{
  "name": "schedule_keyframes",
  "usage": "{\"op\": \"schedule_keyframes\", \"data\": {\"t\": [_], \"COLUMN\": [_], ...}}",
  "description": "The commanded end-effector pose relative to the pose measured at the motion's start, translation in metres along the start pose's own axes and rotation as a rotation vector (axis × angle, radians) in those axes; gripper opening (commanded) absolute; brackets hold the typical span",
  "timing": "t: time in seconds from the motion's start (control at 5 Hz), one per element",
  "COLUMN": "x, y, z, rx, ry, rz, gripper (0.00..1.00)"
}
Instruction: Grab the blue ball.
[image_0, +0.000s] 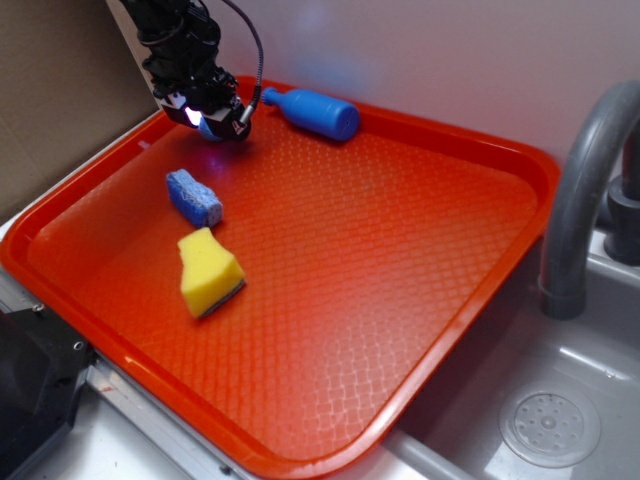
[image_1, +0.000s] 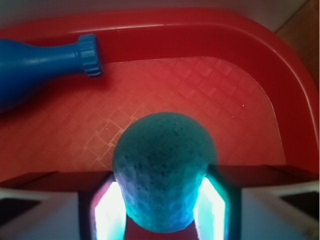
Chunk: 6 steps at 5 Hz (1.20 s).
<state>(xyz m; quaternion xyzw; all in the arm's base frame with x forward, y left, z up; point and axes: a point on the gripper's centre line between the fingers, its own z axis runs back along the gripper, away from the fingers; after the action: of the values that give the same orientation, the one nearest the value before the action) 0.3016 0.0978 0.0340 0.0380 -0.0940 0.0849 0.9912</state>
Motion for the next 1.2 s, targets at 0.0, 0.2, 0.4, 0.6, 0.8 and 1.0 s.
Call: {"op": "schedule_keyframes", "data": {"t": [0.0, 0.2, 0.4, 0.6, 0.8, 1.0], "x": [0.005, 0.005, -0.008, -0.04, -0.069, -0.08], "y": [-0.005, -0.004, -0.005, -0.022, -0.05, -0.077], "z": [0.006, 0.006, 0.026, 0.085, 0.145, 0.198], "rx": [0.004, 0.006, 0.043, 0.058, -0.033, 0.007], "ry": [-0.029, -0.02, 0.084, 0.209, 0.194, 0.164], "rz": [-0.028, -0.025, -0.031, -0.01, -0.035, -0.079], "gripper": [0.0, 0.0, 0.0, 0.0, 0.0, 0.0]}}
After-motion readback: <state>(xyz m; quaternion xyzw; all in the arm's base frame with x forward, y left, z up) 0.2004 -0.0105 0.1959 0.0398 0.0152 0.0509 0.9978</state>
